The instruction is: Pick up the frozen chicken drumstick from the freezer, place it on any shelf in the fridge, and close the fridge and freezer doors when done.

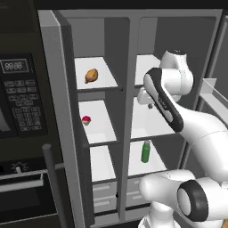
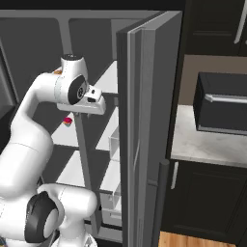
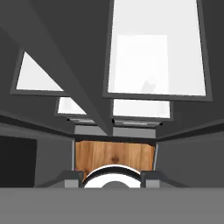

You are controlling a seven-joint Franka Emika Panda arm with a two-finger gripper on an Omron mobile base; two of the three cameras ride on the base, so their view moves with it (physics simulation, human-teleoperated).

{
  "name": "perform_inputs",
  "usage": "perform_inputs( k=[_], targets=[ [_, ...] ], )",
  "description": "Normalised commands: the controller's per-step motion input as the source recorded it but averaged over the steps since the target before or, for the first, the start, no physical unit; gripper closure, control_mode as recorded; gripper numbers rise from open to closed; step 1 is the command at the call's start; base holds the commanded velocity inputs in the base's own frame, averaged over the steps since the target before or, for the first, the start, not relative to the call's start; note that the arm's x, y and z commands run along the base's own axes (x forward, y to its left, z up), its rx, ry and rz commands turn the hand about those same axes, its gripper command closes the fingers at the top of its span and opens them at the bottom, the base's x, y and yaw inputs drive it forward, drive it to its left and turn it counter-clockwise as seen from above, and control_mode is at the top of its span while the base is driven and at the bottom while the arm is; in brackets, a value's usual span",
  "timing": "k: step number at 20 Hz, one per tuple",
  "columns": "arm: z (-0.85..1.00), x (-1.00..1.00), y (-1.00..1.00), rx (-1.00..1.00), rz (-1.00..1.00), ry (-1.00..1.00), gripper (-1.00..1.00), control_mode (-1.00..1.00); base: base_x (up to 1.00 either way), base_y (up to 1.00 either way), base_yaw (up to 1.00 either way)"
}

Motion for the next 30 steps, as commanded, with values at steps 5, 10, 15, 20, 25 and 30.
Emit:
perform_inputs(
  k=[5,10,15,20,25,30],
  targets=[
    [-0.01,-0.23,0.04,-0.04,0.0,-0.17,-1.0,-1.0,0.0,0.0,0.0],
    [0.0,-0.53,0.04,-0.05,0.0,-0.22,-1.0,-1.0,0.0,0.0,0.0],
    [-0.07,-0.49,0.0,0.0,0.0,-0.1,-1.0,-1.0,0.0,0.0,0.0],
    [-0.1,-0.18,0.0,0.02,0.0,-0.14,-1.0,-1.0,0.0,0.0,0.0],
    [-0.02,-0.04,0.08,0.11,0.0,-0.01,-1.0,-1.0,0.0,0.0,0.0],
    [0.0,0.09,0.45,0.02,0.0,0.0,-1.0,-1.0,0.0,0.0,0.0]
  ],
)
